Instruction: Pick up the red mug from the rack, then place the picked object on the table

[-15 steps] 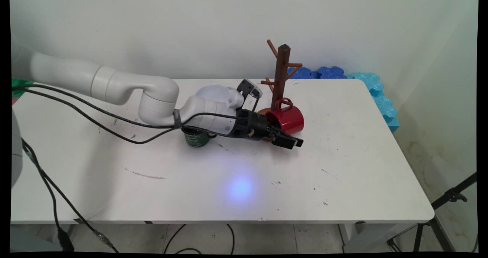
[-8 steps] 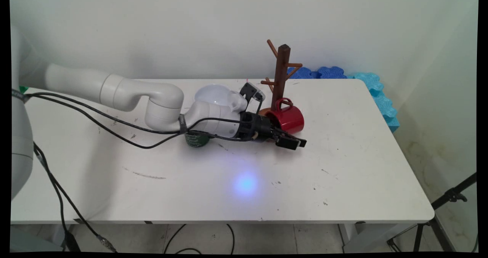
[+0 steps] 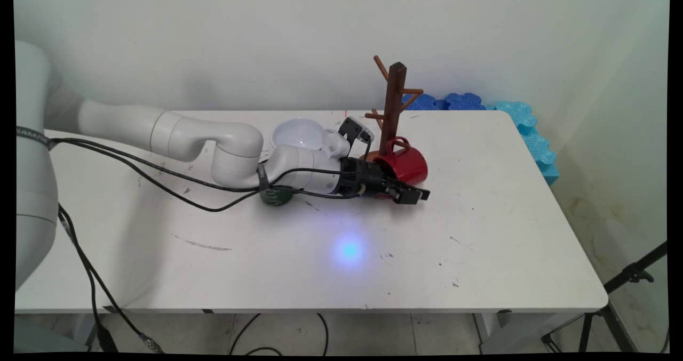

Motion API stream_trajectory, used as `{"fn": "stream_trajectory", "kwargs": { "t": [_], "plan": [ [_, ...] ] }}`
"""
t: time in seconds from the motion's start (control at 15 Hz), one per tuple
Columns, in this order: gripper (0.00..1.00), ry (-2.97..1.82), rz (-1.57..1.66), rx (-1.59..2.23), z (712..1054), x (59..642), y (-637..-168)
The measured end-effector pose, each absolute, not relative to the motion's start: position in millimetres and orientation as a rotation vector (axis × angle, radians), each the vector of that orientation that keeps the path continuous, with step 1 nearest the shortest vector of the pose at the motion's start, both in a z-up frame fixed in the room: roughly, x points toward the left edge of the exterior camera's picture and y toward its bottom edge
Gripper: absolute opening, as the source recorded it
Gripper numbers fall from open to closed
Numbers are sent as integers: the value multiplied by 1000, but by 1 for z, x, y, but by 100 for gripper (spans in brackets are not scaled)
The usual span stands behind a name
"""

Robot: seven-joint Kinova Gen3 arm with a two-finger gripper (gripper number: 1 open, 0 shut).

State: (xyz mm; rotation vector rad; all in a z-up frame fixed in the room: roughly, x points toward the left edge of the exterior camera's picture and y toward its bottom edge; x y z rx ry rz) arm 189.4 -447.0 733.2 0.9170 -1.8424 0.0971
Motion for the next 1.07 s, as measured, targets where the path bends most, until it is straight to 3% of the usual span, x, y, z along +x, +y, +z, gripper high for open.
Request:
{"fn": "stream_trajectory", "kwargs": {
  "t": [1.07],
  "plan": [
    [0, -1841, 95, 855, 747, 191, -432]
  ]
}}
